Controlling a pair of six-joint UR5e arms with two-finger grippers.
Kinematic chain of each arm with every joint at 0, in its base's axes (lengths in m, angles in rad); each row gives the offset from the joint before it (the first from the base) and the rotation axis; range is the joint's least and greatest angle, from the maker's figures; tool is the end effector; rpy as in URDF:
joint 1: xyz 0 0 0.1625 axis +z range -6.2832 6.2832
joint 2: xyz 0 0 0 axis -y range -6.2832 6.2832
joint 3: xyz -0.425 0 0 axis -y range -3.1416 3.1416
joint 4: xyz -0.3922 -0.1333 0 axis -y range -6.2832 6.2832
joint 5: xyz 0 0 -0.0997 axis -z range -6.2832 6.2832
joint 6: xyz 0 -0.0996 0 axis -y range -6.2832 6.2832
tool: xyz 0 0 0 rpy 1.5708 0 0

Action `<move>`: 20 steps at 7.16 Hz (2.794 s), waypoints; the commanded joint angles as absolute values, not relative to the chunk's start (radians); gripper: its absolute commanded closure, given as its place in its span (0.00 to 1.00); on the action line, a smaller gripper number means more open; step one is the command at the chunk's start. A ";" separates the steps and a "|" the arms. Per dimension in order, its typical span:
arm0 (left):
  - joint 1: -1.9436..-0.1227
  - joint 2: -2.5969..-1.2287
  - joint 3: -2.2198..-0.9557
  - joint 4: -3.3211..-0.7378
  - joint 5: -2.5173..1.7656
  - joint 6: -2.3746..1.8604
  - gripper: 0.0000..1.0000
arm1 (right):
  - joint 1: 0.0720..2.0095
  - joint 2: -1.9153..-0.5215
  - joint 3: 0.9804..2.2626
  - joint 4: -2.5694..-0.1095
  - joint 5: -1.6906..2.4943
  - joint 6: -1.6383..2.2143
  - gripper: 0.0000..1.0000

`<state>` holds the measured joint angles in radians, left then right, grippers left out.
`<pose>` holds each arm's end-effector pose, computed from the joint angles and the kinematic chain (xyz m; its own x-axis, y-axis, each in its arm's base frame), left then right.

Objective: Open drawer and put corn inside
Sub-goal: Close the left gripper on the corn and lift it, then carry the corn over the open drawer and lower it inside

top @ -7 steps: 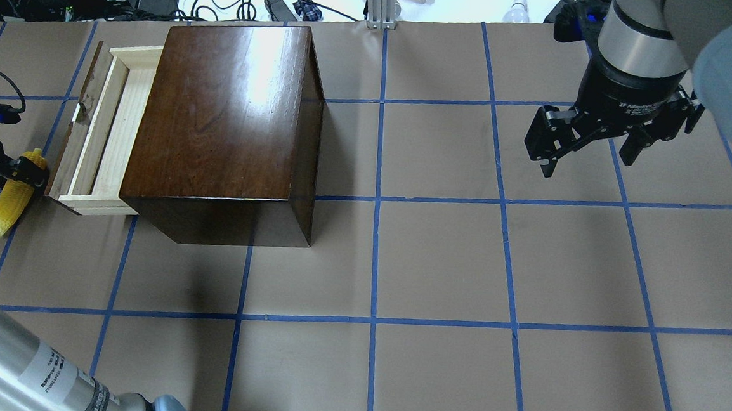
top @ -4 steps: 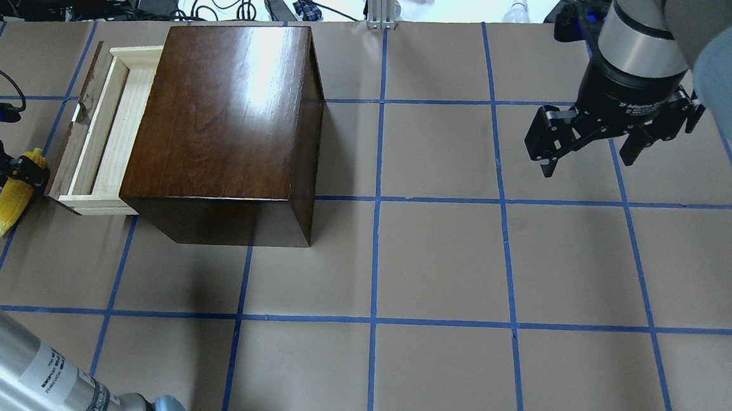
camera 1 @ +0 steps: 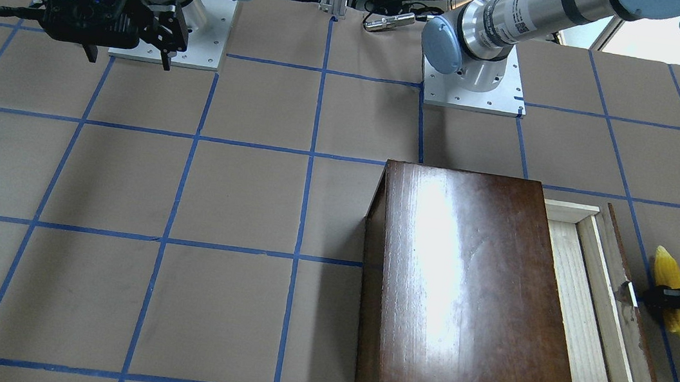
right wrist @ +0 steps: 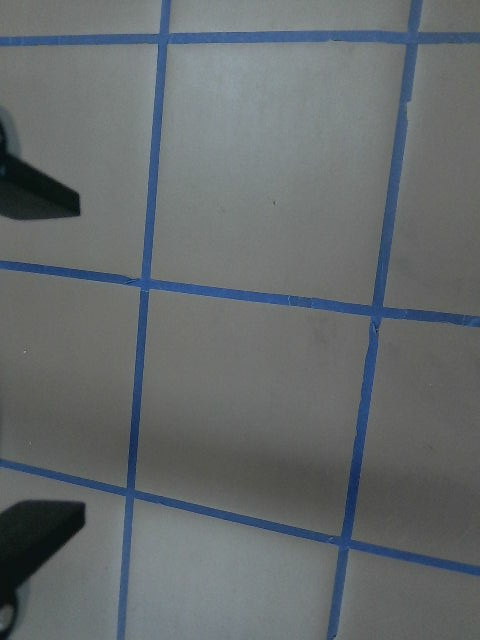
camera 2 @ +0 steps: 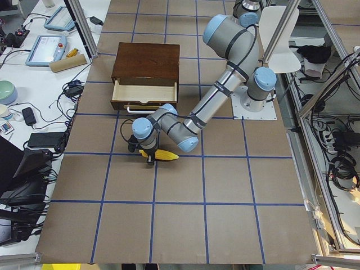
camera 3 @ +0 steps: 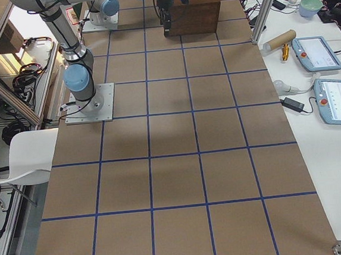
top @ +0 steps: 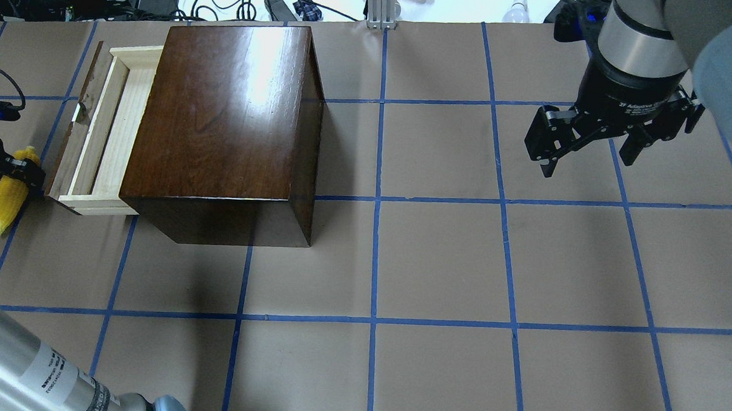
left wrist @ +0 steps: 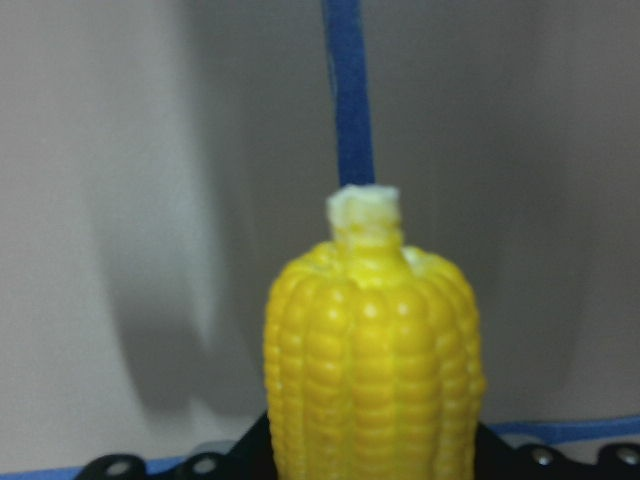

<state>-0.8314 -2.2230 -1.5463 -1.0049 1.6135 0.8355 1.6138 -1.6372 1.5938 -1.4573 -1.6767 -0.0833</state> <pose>0.3553 -0.5811 0.1645 -0.9952 0.0966 0.0172 0.0976 0.9925 0.0730 0.1423 -0.4504 0.4978 -0.9861 -0.1329 0.0993 -0.1254 0.9890 0.0786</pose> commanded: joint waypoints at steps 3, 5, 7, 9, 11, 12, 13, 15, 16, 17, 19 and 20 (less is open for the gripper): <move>-0.831 -2.223 -1.546 -1.006 1.612 0.836 1.00 | 1.614 -1.637 1.594 -1.457 -1.677 -0.083 0.00; -0.831 -2.218 -1.545 -1.005 1.611 0.839 1.00 | 1.614 -1.638 1.594 -1.457 -1.677 -0.084 0.00; -0.841 -2.157 -1.532 -1.085 1.618 0.834 1.00 | 1.614 -1.637 1.594 -1.457 -1.677 -0.083 0.00; -0.869 -2.044 -1.528 -1.220 1.611 0.827 1.00 | 1.614 -1.637 1.594 -1.457 -1.675 -0.083 0.00; -0.952 -1.958 -1.482 -1.378 1.611 0.734 1.00 | 1.614 -1.638 1.594 -1.457 -1.675 -0.083 0.00; -0.988 -1.935 -1.454 -1.429 1.608 0.680 1.00 | 1.614 -1.638 1.594 -1.457 -1.675 -0.083 0.00; -1.035 -1.912 -1.447 -1.465 1.606 0.613 1.00 | 1.614 -1.638 1.594 -1.457 -1.675 -0.083 0.00; -1.130 -1.893 -1.454 -1.465 1.594 0.472 1.00 | 1.614 -1.637 1.594 -1.457 -1.675 -0.084 0.00; -1.165 -1.891 -1.460 -1.465 1.565 0.393 1.00 | 1.614 -1.638 1.594 -1.457 -1.675 -0.083 0.00; -1.195 -1.894 -1.460 -1.465 1.549 0.329 1.00 | 1.614 -1.638 1.594 -1.457 -1.675 -0.083 0.00; -1.210 -1.905 -1.466 -1.463 1.549 0.319 1.00 | 1.614 -1.637 1.594 -1.457 -1.677 -0.083 0.00; -1.210 -1.904 -1.466 -1.463 1.554 0.321 1.00 | 1.614 -1.637 1.594 -1.457 -1.677 -0.083 0.00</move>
<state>-1.2064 -1.9034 -1.4645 -1.4636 1.5511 0.3238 1.6137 -1.6374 1.5938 -1.4573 -1.6761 -0.0832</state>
